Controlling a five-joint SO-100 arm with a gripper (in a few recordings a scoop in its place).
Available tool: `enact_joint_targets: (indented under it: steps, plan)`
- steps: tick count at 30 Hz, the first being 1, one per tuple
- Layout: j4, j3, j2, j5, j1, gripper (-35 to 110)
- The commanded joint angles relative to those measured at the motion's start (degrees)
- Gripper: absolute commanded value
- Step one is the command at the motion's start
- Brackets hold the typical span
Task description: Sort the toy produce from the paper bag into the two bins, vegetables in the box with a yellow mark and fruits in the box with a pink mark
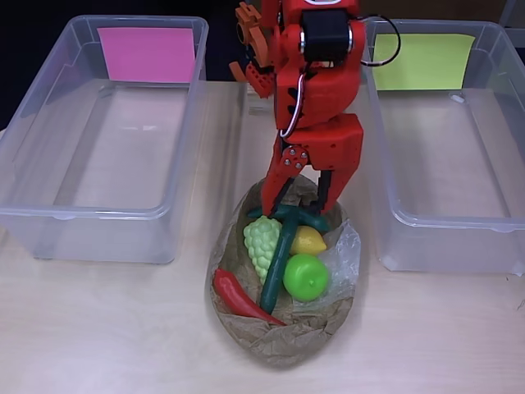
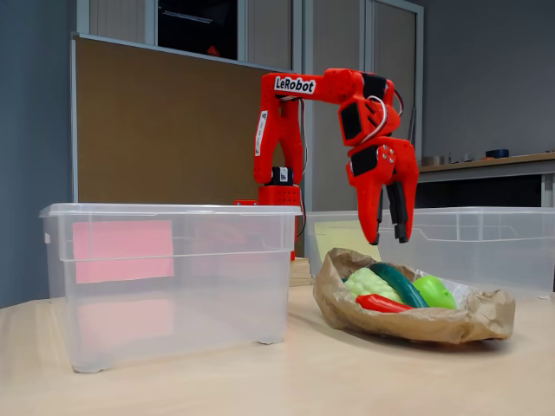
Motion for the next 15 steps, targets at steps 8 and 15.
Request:
enact_joint_targets:
  steps: [8, 15]
  plan:
    - [-0.4, -9.9, -11.7, -0.1, 0.7, 28]
    - [-0.8, -12.8, -15.3, -3.3, 1.8, 8]
